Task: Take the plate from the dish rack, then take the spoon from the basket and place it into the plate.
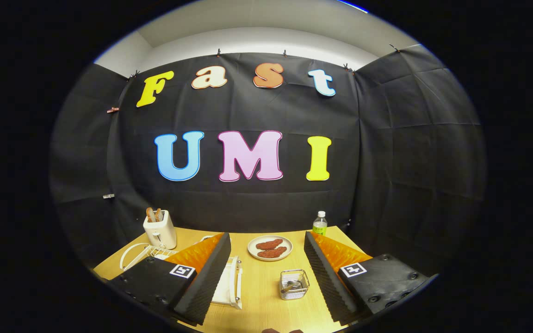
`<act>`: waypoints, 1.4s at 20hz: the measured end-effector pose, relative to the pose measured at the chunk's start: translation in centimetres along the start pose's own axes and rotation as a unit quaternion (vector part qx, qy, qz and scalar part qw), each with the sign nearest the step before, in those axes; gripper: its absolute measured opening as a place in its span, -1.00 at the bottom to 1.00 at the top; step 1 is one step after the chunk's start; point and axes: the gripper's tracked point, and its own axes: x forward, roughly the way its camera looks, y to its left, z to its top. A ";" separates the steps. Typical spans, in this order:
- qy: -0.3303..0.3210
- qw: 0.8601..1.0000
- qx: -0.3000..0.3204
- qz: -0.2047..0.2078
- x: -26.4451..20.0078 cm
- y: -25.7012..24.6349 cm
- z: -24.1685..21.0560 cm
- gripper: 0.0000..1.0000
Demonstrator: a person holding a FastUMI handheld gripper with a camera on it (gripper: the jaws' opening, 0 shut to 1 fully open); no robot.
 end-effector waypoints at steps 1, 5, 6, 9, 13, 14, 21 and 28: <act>0.005 1.000 0.002 0.008 0.6 0.9 -0.1 0.95; 0.033 0.999 -0.015 0.040 3.9 4.7 -1.2 0.95; 0.040 0.998 -0.019 0.047 4.7 5.8 -1.4 0.95; 0.064 0.995 -0.027 0.067 7.3 9.3 -2.7 0.95; 0.109 0.988 -0.057 0.090 10.3 13.9 -5.7 0.96; 0.123 0.986 -0.064 0.094 10.9 14.9 -6.8 0.95; 0.241 0.964 -0.082 0.083 14.1 18.0 -15.6 0.78; 0.333 0.941 0.010 0.058 14.6 19.3 -20.6 -0.03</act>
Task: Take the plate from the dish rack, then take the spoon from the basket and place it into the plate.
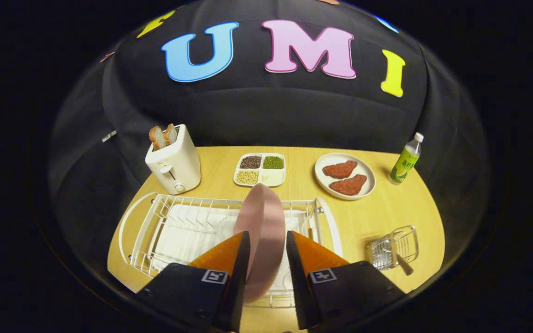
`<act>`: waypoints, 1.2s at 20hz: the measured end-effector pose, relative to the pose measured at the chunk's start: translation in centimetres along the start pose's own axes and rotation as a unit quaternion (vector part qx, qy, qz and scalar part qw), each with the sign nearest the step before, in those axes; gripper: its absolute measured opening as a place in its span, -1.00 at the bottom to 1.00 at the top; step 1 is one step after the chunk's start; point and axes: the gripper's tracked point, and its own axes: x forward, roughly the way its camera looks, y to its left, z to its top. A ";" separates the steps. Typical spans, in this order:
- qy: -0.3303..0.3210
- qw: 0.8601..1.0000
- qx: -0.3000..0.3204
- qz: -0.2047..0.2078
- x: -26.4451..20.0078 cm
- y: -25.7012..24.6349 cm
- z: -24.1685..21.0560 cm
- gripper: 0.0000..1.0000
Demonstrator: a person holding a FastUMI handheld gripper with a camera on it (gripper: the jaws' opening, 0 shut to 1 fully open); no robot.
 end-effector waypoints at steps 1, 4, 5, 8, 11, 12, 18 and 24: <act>0.003 1.000 0.007 -0.003 0.4 -0.1 0.0 -0.10; 0.013 0.999 0.016 -0.031 0.1 0.0 0.1 -0.27; 0.011 0.999 0.016 -0.035 0.2 0.3 0.2 -0.33; -0.005 0.999 -0.018 -0.047 0.0 1.8 0.7 -0.33; -0.025 0.997 -0.049 -0.059 -0.5 3.2 1.3 -0.33; -0.028 0.996 -0.055 -0.064 -0.6 3.6 1.3 -0.33; -0.031 0.994 -0.055 -0.091 -1.7 3.5 1.4 -0.33; 0.005 0.994 -0.012 -0.113 -2.5 0.6 0.5 -0.33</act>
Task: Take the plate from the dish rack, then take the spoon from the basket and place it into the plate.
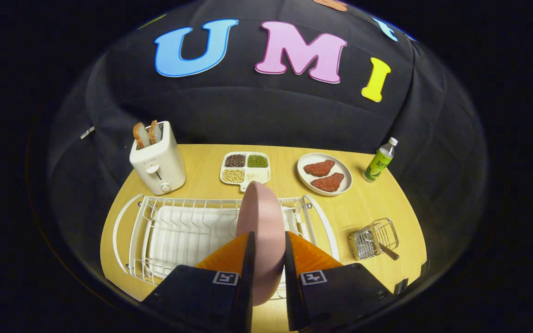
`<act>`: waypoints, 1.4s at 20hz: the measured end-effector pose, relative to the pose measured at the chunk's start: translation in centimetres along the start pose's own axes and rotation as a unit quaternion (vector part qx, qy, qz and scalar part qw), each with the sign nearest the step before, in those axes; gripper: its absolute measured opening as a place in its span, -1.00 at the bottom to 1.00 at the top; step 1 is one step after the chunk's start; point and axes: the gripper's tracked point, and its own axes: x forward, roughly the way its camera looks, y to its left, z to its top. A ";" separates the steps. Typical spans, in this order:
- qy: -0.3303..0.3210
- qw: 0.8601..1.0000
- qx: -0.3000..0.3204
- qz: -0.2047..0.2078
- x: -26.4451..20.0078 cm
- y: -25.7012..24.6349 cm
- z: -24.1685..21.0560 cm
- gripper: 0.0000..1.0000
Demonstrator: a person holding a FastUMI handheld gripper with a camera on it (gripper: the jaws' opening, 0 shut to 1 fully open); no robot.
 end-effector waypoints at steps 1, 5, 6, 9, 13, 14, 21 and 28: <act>-0.004 1.000 0.008 -0.003 -0.2 -0.2 0.5 -0.33; -0.042 0.999 -0.015 0.002 -1.3 0.8 2.7 -0.37; -0.040 0.999 -0.019 0.006 -1.5 1.1 2.4 -0.37; -0.049 0.998 -0.022 0.022 -1.6 0.2 2.2 -0.39; -0.031 0.998 -0.003 0.059 -1.1 -2.2 0.9 -0.53; -0.023 0.996 0.016 0.079 -1.2 -2.4 0.5 -0.59; -0.011 0.990 0.055 0.132 -3.3 -6.7 -1.6 -0.67; 0.004 0.981 0.089 0.172 -7.3 -17.1 -6.8 -0.66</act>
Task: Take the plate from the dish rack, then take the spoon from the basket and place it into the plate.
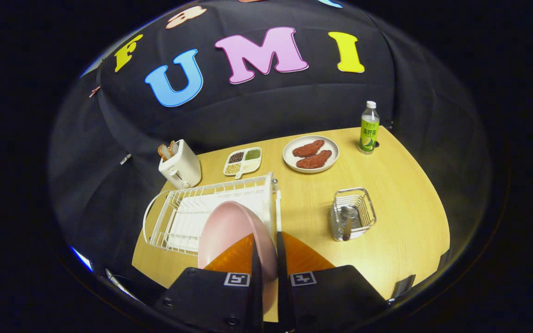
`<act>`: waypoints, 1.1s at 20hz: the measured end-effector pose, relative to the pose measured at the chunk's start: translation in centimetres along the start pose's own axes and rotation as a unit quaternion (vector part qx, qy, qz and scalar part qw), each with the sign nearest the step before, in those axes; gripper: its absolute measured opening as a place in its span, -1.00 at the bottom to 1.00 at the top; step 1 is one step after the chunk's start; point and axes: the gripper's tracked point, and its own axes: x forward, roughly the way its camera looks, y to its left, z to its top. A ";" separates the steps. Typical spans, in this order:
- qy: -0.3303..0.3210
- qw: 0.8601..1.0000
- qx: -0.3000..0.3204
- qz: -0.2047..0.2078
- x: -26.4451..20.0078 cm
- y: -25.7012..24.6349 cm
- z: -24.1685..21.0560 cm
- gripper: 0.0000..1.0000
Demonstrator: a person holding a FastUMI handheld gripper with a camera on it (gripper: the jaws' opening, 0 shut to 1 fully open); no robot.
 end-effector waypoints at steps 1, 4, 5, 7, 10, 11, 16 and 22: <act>0.012 1.000 0.008 0.005 -0.8 -1.4 -1.1 -0.67; 0.038 0.999 0.029 0.026 -2.6 -5.2 -3.8 -0.67; 0.043 0.998 0.040 0.032 -2.8 -6.3 -4.5 -0.67; 0.055 0.996 0.049 0.044 -2.5 -8.3 -5.8 -0.67; 0.076 0.994 0.057 0.059 -0.2 -11.3 -8.2 -0.67; 0.083 0.993 0.059 0.057 1.0 -12.7 -9.0 -0.66; 0.123 0.987 0.068 0.075 5.0 -15.5 -12.4 -0.67; 0.134 0.985 0.076 0.084 7.2 -15.9 -13.7 -0.66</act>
